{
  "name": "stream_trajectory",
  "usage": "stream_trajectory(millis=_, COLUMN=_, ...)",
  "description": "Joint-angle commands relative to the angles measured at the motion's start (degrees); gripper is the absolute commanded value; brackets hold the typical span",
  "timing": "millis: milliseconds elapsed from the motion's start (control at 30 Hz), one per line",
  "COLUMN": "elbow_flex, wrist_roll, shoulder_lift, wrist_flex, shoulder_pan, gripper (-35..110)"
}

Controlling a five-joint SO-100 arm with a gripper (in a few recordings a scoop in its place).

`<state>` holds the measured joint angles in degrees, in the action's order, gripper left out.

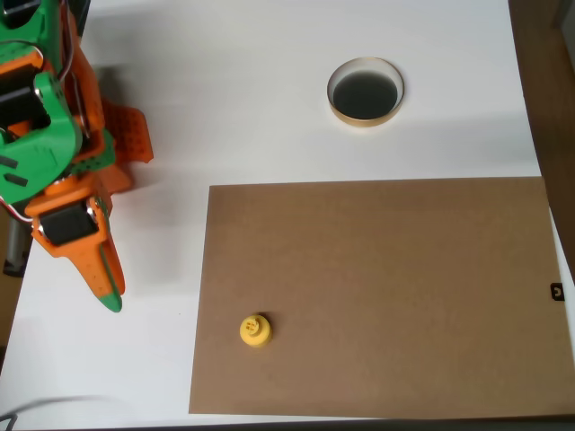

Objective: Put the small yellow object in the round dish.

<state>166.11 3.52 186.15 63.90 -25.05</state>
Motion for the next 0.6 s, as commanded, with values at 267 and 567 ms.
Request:
stream_trajectory(millis=267, elbow_flex=-9.8, wrist_roll=6.8, shoulder_lift=-2.6, wrist_flex=-2.9, shoulder_pan=-5.2, gripper=21)
stream_trajectory(millis=567, elbow_flex=-25.0, wrist_roll=5.6, shoulder_lift=-26.0, wrist_flex=-6.5, shoulder_pan=-8.6, gripper=20)
